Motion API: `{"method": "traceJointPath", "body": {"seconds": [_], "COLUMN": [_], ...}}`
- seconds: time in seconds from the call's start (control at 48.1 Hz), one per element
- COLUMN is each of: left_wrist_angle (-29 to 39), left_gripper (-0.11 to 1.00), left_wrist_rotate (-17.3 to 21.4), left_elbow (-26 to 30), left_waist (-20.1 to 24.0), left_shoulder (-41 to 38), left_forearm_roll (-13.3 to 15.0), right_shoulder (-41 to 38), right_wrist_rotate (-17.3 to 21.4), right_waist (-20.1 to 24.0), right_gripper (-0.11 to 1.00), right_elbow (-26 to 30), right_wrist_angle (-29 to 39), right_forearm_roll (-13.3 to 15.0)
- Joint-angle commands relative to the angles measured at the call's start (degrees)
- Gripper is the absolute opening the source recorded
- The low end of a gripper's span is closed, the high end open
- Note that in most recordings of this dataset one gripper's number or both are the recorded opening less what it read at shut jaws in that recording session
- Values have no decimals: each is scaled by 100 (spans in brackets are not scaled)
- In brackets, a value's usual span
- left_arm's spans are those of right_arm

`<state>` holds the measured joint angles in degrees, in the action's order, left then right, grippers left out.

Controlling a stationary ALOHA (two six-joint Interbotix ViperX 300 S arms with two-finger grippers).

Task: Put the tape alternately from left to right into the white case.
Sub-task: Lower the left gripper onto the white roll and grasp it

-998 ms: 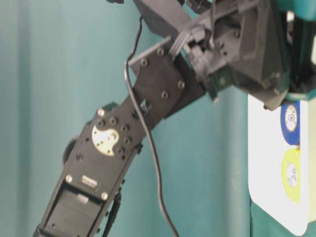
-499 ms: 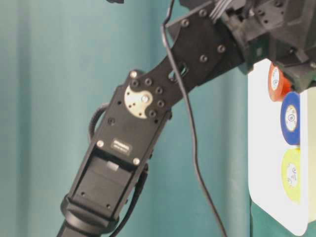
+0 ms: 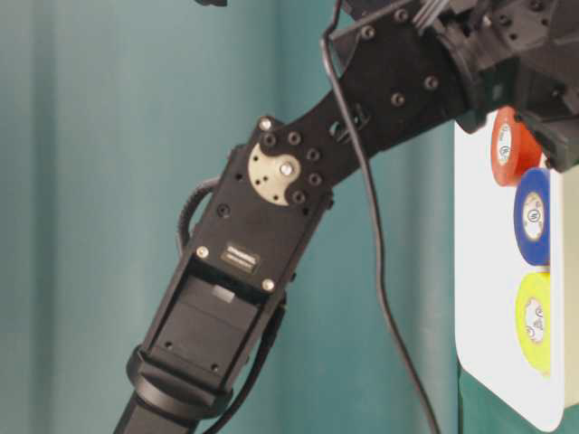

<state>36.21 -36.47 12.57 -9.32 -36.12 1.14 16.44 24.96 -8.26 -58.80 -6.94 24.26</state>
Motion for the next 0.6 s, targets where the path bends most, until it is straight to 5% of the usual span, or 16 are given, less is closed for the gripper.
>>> {"method": "traceJointPath", "body": {"seconds": [0.0, 0.125, 0.312, 0.582], "left_wrist_angle": [44, 53, 53, 53], "left_gripper": [95, 80, 31, 29], "left_wrist_rotate": [-18, -18, -18, 35], "left_elbow": [158, 158, 167, 79], "left_waist": [18, 18, 18, 18], "left_shoulder": [114, 141, 149, 255], "left_forearm_roll": [-26, -18, -18, -26], "right_shoulder": [70, 70, 70, 70], "right_wrist_rotate": [9, 9, 9, 18], "right_waist": [9, 9, 9, 9], "right_gripper": [83, 83, 83, 83], "right_elbow": [44, 35, 35, 26], "right_wrist_angle": [-26, -18, -26, -18], "right_forearm_roll": [9, 9, 9, 9]}}
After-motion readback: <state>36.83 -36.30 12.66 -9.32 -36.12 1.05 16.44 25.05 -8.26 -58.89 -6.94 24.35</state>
